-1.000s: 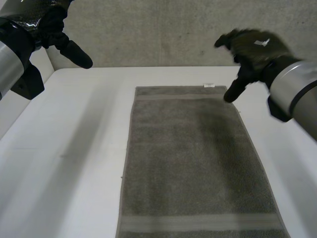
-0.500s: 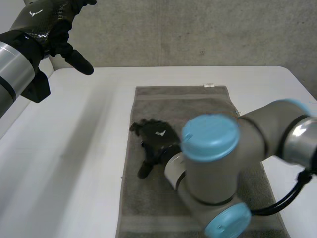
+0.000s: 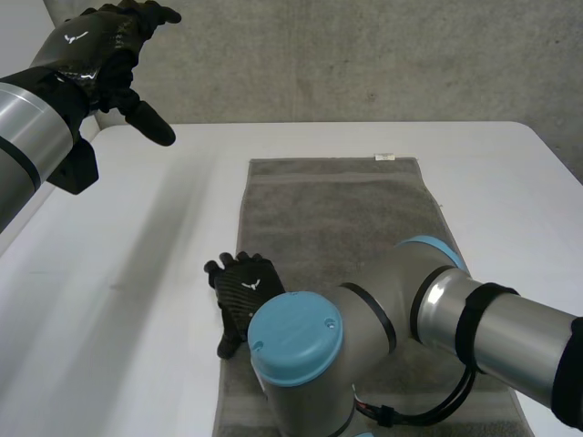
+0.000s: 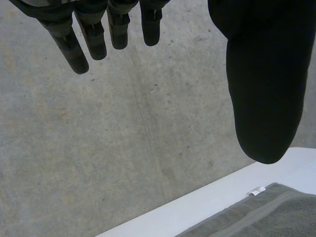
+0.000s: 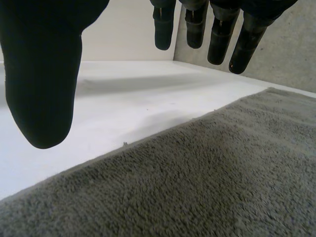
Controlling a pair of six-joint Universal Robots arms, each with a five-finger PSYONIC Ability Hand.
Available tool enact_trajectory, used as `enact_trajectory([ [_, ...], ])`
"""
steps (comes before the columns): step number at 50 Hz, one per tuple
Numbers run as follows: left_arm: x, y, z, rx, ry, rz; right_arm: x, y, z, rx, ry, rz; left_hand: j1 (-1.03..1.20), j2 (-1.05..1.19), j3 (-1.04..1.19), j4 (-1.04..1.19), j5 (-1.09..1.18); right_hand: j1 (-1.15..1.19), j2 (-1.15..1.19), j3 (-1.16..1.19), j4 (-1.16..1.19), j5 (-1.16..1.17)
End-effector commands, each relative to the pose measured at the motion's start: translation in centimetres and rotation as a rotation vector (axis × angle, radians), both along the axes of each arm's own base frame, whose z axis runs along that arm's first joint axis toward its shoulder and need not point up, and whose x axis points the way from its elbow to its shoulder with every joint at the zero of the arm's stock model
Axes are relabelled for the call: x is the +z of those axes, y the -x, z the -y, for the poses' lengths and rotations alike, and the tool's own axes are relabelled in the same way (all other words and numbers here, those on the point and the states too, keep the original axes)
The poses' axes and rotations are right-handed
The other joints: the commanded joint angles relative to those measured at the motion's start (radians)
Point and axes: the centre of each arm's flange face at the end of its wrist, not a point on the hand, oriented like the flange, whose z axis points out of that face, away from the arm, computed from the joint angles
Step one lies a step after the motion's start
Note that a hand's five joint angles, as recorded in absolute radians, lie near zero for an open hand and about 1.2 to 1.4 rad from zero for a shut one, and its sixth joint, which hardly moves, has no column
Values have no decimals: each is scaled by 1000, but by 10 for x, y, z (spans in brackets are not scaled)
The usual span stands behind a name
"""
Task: Fold the laundry
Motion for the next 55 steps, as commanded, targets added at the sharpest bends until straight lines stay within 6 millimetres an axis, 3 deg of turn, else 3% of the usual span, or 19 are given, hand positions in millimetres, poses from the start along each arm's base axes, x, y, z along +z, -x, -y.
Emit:
enact_trajectory([
  [1, 0, 0, 0, 0, -1, 0, -3, -6, 2, -18, 16, 2, 15, 19, 18, 19, 12, -35, -52, -38, -57, -67],
  [19, 0, 0, -1, 0, -1, 0, -5, -21, 2, -44, 86, -20, 15, 19, 18, 19, 12, -35, -52, -38, -57, -67],
  [33, 1, 0, -2, -1, 2, -1, -22, -22, 1, -38, 58, -77, 15, 19, 18, 19, 12, -35, -52, -38, -57, -67],
  [55, 2, -1, -3, -1, 6, -2, -23, -21, 4, -53, 126, -145, 15, 19, 18, 19, 12, -35, -52, -38, -57, -67],
])
